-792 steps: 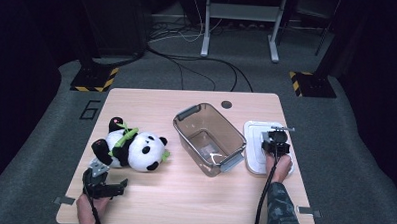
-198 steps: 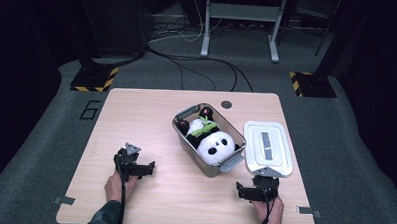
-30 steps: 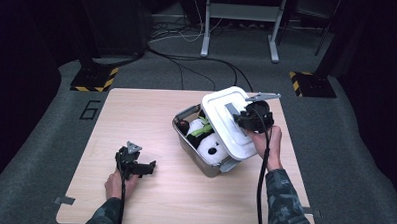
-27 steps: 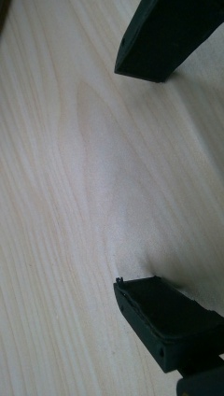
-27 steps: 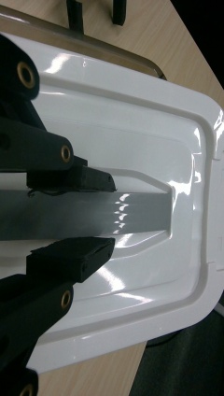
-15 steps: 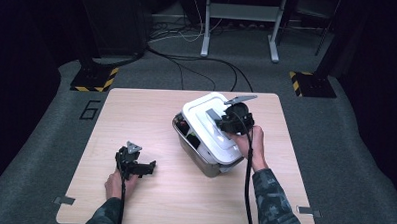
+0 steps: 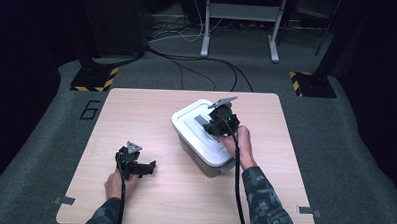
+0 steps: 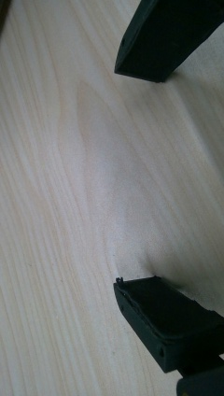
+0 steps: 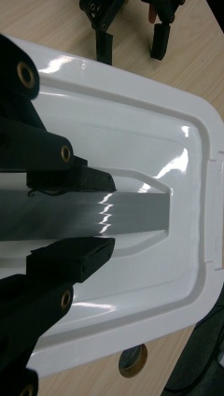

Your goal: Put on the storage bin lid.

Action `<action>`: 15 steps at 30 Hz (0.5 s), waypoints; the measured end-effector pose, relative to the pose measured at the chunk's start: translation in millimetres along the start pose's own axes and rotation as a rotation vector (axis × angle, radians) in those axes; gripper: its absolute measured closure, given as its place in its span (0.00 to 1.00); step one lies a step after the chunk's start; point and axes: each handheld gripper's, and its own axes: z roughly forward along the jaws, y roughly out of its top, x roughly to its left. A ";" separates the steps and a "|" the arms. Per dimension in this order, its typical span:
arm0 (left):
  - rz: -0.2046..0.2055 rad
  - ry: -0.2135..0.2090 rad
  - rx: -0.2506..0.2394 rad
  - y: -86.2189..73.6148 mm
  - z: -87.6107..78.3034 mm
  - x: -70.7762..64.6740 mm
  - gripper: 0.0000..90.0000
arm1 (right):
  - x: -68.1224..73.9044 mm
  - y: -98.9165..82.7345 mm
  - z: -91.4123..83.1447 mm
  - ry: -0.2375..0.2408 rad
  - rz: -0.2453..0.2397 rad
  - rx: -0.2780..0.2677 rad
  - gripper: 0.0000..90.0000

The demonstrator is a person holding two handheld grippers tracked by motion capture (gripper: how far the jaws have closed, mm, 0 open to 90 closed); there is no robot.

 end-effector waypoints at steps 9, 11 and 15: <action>0.001 0.001 -0.001 -0.1 0.1 0.0 0.00 | -0.7 -3.3 8.2 0.002 0.037 0.009 0.75; 0.001 -0.001 -0.001 0.0 0.1 0.0 0.00 | -1.2 -4.9 9.1 0.009 0.044 0.020 0.75; 0.001 -0.001 -0.001 0.0 0.1 0.1 0.00 | 0.5 -8.7 10.4 0.003 0.052 0.012 0.75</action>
